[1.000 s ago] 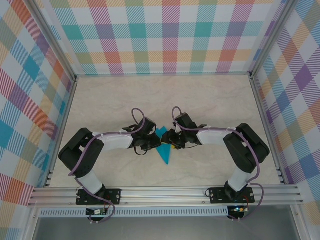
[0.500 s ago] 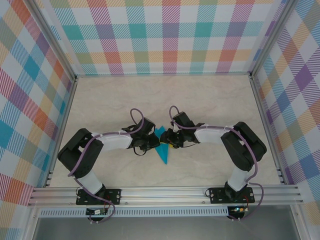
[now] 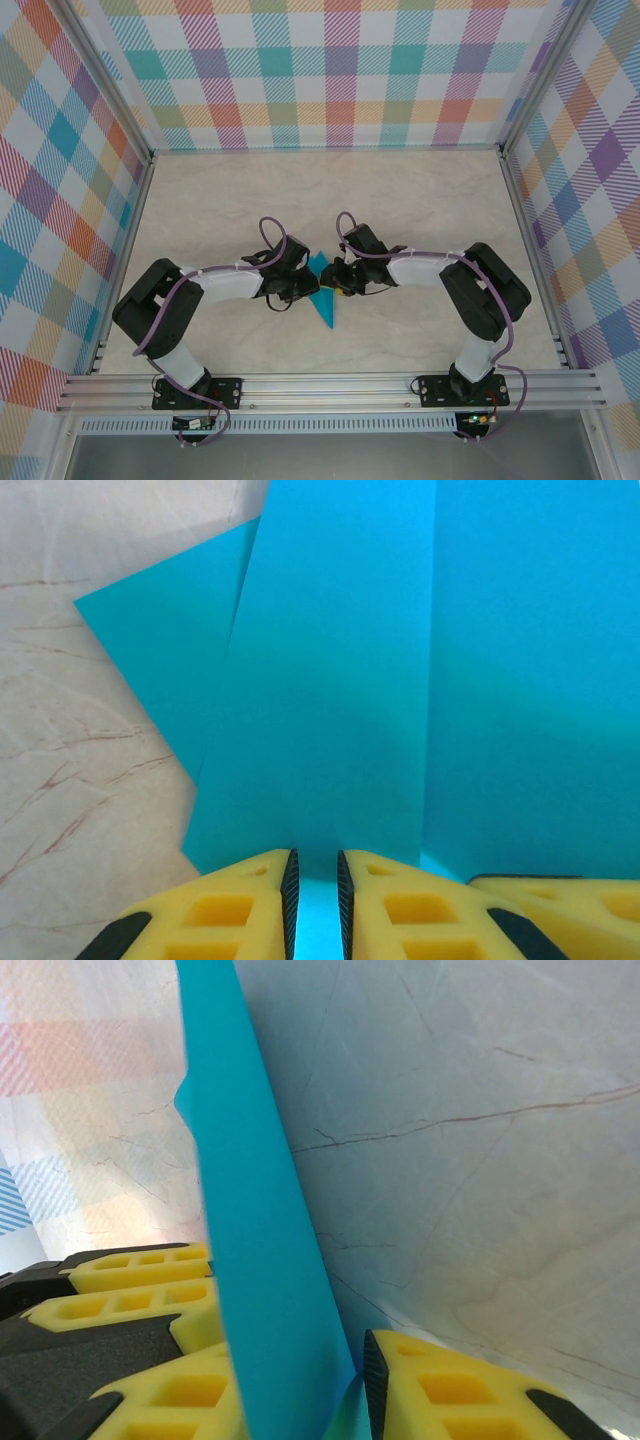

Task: Fold a paper plane with a square sheet of paper (pick it up from the middle)

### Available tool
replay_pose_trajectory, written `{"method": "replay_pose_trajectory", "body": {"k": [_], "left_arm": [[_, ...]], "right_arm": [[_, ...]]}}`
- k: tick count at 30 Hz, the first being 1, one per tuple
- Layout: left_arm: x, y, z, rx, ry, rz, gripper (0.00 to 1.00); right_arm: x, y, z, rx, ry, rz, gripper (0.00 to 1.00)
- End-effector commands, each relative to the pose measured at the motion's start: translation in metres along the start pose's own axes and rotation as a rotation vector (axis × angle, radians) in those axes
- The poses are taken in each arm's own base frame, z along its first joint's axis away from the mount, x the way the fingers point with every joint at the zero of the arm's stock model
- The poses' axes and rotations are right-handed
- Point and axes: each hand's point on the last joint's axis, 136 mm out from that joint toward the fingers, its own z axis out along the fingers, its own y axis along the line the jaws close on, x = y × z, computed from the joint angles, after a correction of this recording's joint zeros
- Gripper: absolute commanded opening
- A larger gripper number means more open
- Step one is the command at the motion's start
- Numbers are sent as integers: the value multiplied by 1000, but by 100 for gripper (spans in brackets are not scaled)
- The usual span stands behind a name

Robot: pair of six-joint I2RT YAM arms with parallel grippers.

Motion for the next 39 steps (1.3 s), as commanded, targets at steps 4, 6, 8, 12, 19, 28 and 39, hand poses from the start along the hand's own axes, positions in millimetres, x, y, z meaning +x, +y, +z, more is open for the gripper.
{"method": "replay_pose_trajectory", "body": {"k": [4, 6, 8, 12, 19, 28, 39], "left_arm": [[-4, -2, -10, 17, -19, -9, 20], [-4, -2, -11, 19, -22, -8, 20], [-4, -2, -12, 18, -23, -7, 20], [-4, -2, -12, 20, -23, -8, 20], [-5, -3, -13, 19, -22, -2, 20], [-2, 2, -12, 8, -20, -10, 19], [-4, -3, -12, 29, -22, -19, 18]], "right_arm": [[3, -4, 1, 25, -2, -13, 27], [3, -4, -1, 26, -9, -13, 26], [3, -4, -3, 28, -15, -16, 25], [3, -3, -3, 28, -17, -16, 24], [3, -1, -4, 16, -18, -17, 25], [5, 5, 1, -19, 9, -37, 29], [9, 6, 10, 9, 40, -71, 32]]}}
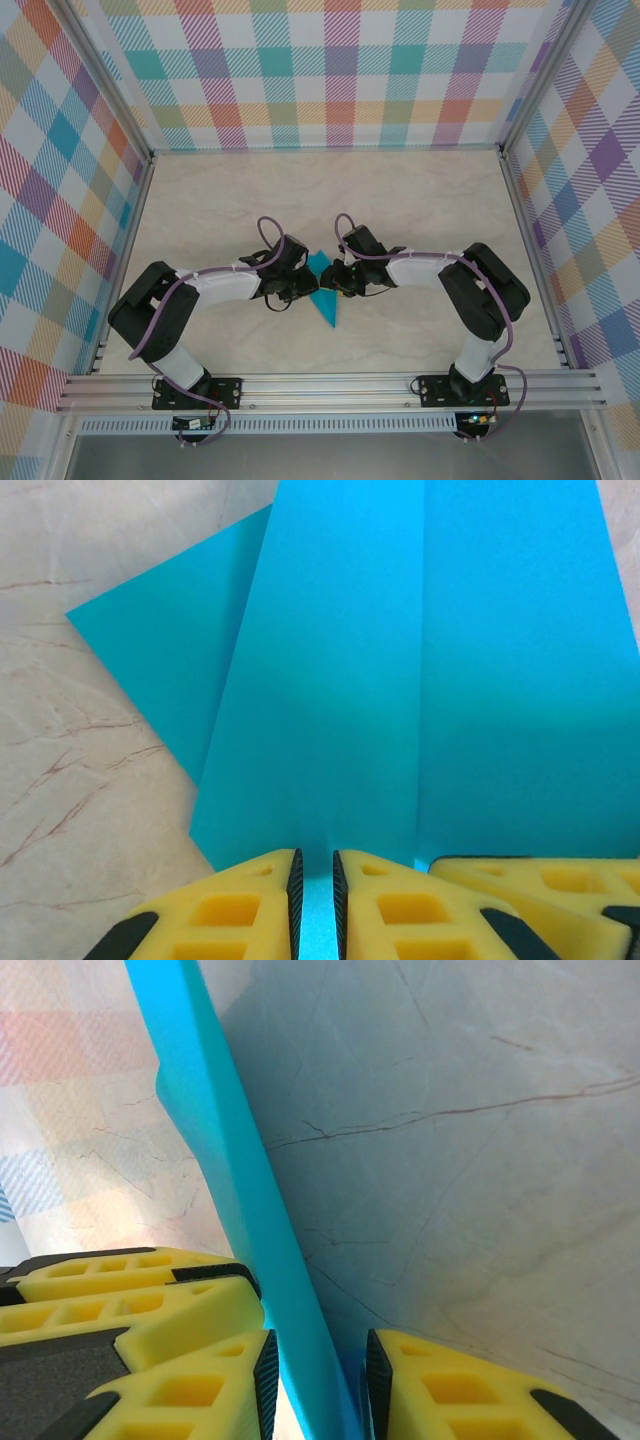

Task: Fold a paper plane with a square sheet of paper (pick it up from the middle)

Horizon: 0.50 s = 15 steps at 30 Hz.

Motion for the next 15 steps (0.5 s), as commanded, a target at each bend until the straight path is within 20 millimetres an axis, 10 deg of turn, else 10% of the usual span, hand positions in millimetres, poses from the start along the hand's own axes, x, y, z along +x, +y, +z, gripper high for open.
{"method": "replay_pose_trajectory", "body": {"k": [1, 15], "left_arm": [[-5, -1, -6, 18, -14, -25, 18], [-8, 4, -15, 2, -41, -29, 18]], "right_arm": [[6, 8, 8, -1, 37, -45, 31], [3, 5, -2, 44, -8, -44, 13]]}}
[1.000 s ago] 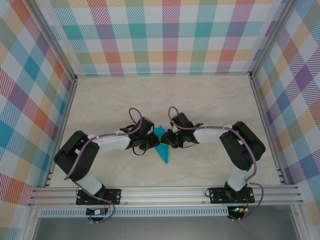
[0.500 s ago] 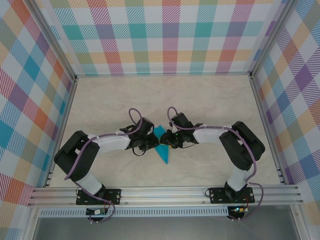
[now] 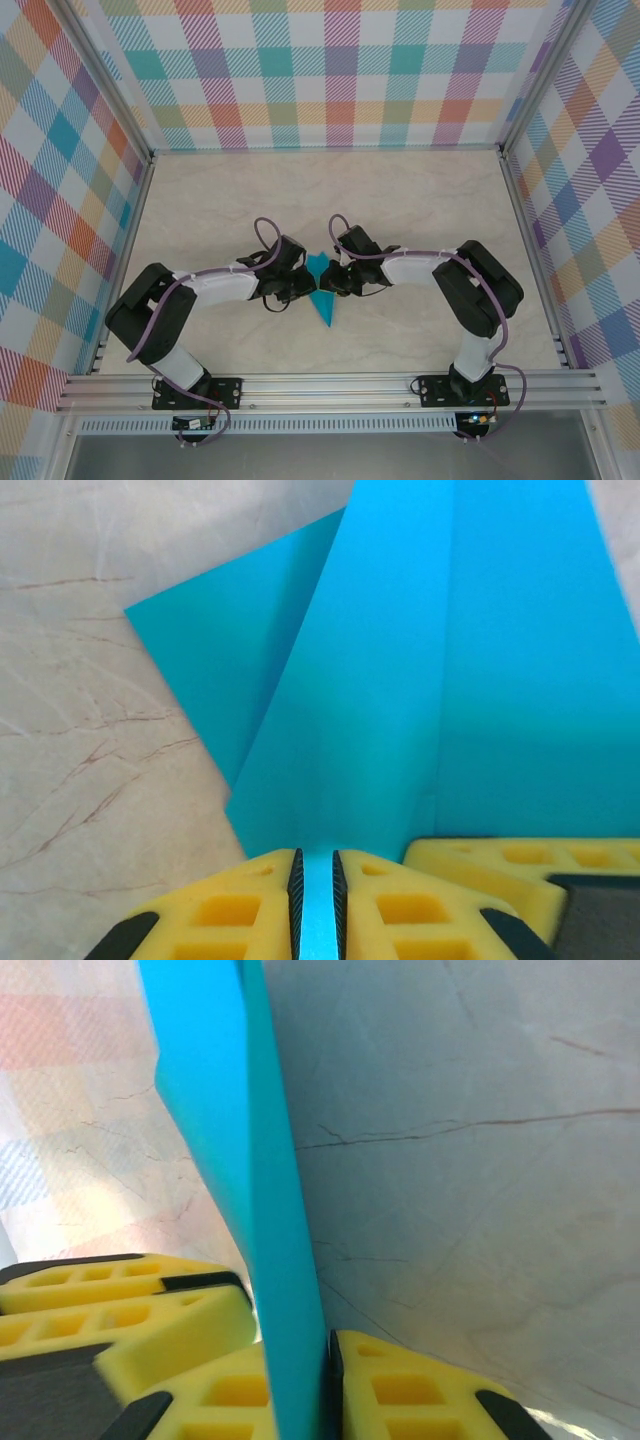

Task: Fold a paper plane with a square sheet of paper (pick it up from the middle)

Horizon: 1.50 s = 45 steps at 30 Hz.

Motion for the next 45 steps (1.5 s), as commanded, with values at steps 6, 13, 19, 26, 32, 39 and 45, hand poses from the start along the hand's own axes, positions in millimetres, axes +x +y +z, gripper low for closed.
{"method": "replay_pose_trajectory", "body": {"k": [6, 13, 19, 26, 32, 39, 45], "left_arm": [[-8, 2, -15, -4, -44, -6, 18], [-9, 1, -18, 1, -49, -5, 20], [-12, -14, -30, 67, -70, -1, 22], [-26, -22, -63, 94, -171, 13, 28], [-29, -14, -71, 75, -200, 1, 35], [-31, 3, -77, 16, -240, -36, 40], [-34, 23, -87, -55, -282, -76, 47]], "right_arm": [[-1, 4, -17, 30, -48, -21, 10], [-1, 5, -20, 29, -59, -15, 9], [-3, 1, -29, 81, -72, -14, 9], [-5, -10, -41, 189, -89, -9, 9], [-6, -10, -43, 202, -92, -3, 8], [-8, -12, -63, 287, -138, -31, 8], [-9, -28, -99, 508, -207, -63, 9]]}}
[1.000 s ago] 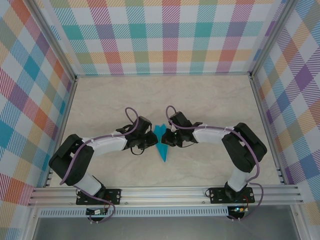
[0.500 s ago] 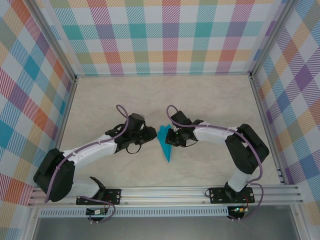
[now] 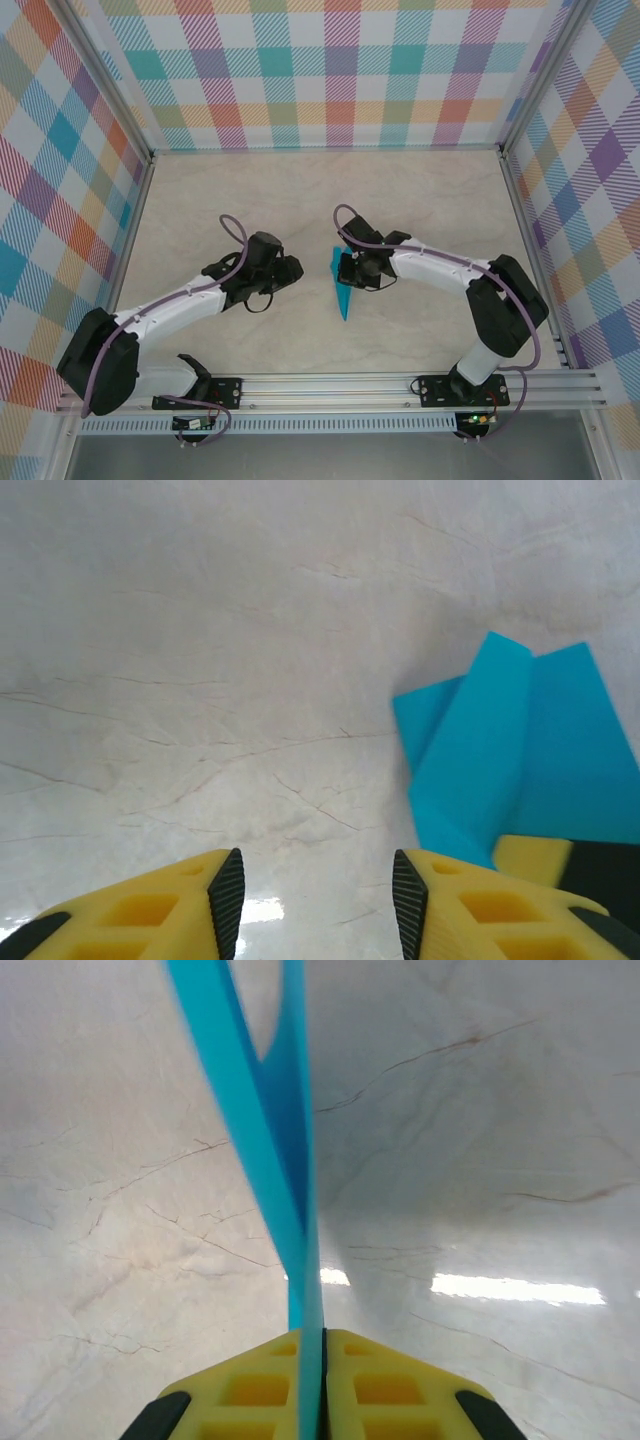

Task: Fold a paper plane with a square sheet of paper (pick it up from the middle)

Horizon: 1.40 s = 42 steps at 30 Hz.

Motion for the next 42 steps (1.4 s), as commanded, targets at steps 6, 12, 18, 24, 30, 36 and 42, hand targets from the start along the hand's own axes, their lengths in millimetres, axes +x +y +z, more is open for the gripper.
{"method": "replay_pose_trajectory", "body": {"k": [6, 12, 18, 24, 30, 36, 42], "left_arm": [[-11, 39, -14, -133, -70, -71, 49], [-17, 57, -28, -183, -133, -126, 51], [-25, 79, -56, -239, -250, -180, 54], [-23, 100, -76, -291, -302, -205, 56], [-18, 104, -74, -276, -294, -227, 57], [-19, 97, -70, -259, -284, -219, 58], [-16, 83, -53, -241, -208, -186, 59]], "right_arm": [[-11, -55, -59, 520, -142, -99, 10], [-9, -58, -55, 742, -132, -184, 9], [2, -38, -17, 862, -66, -299, 12], [24, -5, 30, 701, 54, -331, 26], [37, 42, 31, 308, 80, -301, 54], [28, 58, -5, 1, 22, -231, 73], [23, 55, -26, -246, 2, -161, 69]]}}
